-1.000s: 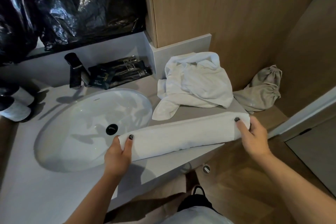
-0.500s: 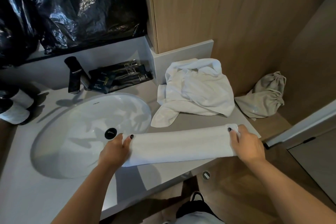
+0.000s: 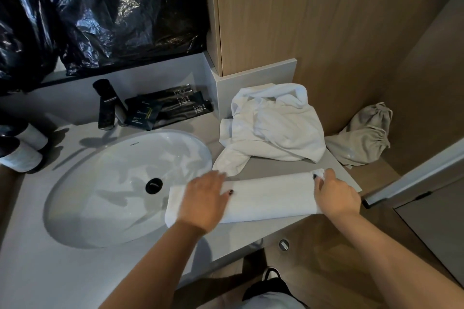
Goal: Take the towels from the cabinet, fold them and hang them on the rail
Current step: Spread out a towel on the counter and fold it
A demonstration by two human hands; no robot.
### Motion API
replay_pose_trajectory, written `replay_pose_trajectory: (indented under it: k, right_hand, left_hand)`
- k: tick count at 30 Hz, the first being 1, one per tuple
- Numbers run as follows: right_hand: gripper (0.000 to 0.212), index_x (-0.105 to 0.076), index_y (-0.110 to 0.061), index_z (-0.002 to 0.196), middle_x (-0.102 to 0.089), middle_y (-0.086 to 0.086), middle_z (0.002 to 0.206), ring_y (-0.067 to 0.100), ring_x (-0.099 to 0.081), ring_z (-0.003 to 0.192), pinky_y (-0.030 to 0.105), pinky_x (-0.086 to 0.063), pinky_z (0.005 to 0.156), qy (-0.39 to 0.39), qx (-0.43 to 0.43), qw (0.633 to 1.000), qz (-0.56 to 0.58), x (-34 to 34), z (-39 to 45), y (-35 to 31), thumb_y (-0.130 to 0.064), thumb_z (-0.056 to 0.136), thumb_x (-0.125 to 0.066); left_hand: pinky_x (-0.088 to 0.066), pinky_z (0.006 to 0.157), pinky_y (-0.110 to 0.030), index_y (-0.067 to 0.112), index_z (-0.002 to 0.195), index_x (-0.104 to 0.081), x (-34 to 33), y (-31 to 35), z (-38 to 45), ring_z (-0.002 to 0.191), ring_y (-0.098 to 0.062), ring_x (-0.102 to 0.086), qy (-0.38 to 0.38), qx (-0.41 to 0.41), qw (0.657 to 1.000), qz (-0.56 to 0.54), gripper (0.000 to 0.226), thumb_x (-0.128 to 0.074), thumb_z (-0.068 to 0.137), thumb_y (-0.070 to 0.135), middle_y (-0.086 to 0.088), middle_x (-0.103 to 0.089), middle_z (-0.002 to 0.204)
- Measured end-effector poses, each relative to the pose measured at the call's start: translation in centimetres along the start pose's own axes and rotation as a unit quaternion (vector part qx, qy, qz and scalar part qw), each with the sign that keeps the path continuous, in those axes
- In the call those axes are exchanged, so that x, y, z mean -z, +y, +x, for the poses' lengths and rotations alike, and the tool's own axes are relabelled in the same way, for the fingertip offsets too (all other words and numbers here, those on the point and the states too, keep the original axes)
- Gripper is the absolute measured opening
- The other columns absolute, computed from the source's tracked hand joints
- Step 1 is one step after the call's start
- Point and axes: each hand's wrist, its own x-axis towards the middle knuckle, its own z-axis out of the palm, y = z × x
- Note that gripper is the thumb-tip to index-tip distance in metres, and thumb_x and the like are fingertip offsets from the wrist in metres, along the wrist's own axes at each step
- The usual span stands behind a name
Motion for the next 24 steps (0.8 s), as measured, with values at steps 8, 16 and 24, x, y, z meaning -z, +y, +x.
replay_pose_trajectory:
  k: [8,16,24]
  right_hand:
    - [0.051,-0.056,-0.003,0.131,-0.057,0.020,0.131,0.035,-0.052,0.120,0.045,-0.034,0.099,0.148,0.200,0.968,0.028,-0.5,-0.9,-4.4,-0.006,0.080,-0.059]
    - [0.060,-0.048,-0.006,0.143,-0.051,0.009,0.145,0.025,-0.041,0.140,0.040,-0.015,0.114,-0.032,0.366,0.930,-0.010,-4.6,-2.3,-10.4,-0.038,0.098,-0.025]
    - [0.071,-0.008,-0.017,0.158,-0.003,-0.005,0.163,0.013,0.008,0.151,0.041,0.001,0.122,-0.110,0.462,0.879,-0.046,-3.2,1.7,-8.0,-0.056,0.099,-0.017]
  left_hand:
    - [-0.044,0.088,-0.041,0.023,0.135,-0.053,-2.0,0.8,1.2,0.102,-0.025,-0.055,-0.050,-0.048,0.998,0.010,0.052,-0.027,0.096,0.046,-0.003,-0.058,0.116]
    - [-0.044,0.101,-0.044,0.020,0.135,-0.057,-1.9,0.6,0.2,0.115,-0.025,-0.057,-0.038,0.031,0.999,-0.012,0.057,-0.035,0.091,0.049,-0.005,-0.061,0.126]
    - [-0.010,0.122,-0.046,0.032,0.155,-0.019,-1.5,0.5,-0.7,0.147,-0.024,-0.021,-0.093,0.127,0.987,-0.010,0.084,-0.010,0.082,0.073,0.000,-0.028,0.159]
